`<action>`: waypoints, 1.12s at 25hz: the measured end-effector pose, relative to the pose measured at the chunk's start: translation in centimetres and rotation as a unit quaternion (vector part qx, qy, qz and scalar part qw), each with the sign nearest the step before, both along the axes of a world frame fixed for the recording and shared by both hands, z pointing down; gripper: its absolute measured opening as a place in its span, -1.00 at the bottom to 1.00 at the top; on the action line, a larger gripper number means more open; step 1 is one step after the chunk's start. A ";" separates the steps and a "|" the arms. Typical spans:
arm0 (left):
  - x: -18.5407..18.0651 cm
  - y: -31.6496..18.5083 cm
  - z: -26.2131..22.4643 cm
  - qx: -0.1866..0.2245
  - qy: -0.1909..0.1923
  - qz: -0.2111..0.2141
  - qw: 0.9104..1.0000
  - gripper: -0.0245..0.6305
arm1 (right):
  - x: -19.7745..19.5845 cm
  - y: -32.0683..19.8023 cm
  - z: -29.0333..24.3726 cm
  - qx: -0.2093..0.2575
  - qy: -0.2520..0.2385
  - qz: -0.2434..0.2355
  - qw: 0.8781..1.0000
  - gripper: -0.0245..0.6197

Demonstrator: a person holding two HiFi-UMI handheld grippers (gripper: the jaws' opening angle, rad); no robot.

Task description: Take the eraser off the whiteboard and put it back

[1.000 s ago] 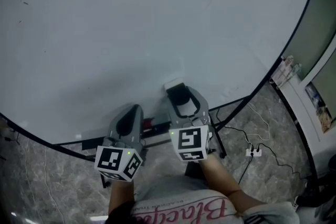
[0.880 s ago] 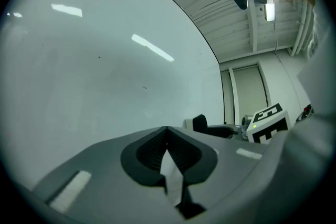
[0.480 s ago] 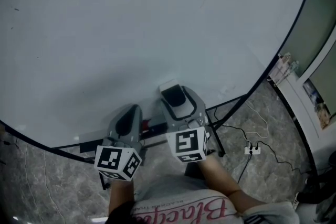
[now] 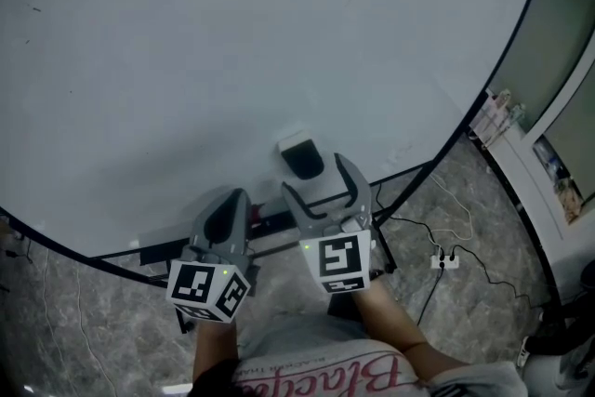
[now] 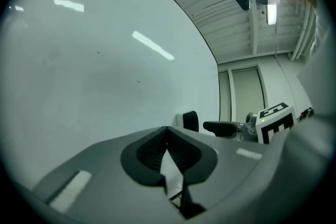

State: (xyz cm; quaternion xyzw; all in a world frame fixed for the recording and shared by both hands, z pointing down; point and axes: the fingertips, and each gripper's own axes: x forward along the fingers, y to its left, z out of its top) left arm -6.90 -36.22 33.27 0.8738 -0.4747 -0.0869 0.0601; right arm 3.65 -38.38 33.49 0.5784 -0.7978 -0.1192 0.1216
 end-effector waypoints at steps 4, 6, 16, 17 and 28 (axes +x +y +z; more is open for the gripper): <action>0.2 1.3 0.1 0.002 0.006 0.010 1.000 -0.93 | -0.1 1.9 0.0 -0.002 -0.008 -0.006 1.000 0.30; 0.3 1.8 0.2 0.000 0.006 0.014 1.000 -0.93 | 0.1 3.2 -0.3 0.002 -0.017 0.006 1.000 -0.17; 1.6 4.7 1.0 -0.009 0.004 0.040 0.999 -0.93 | 0.4 7.6 0.2 -0.035 -0.076 0.004 0.996 -0.92; 1.8 5.0 1.0 -0.009 0.004 0.043 0.999 -0.93 | 0.5 7.8 0.3 -0.042 -0.095 0.002 0.995 -0.92; 2.8 6.0 0.7 -0.003 0.003 0.056 0.998 -0.93 | 1.3 9.1 1.5 -0.074 -0.118 0.000 0.990 -0.92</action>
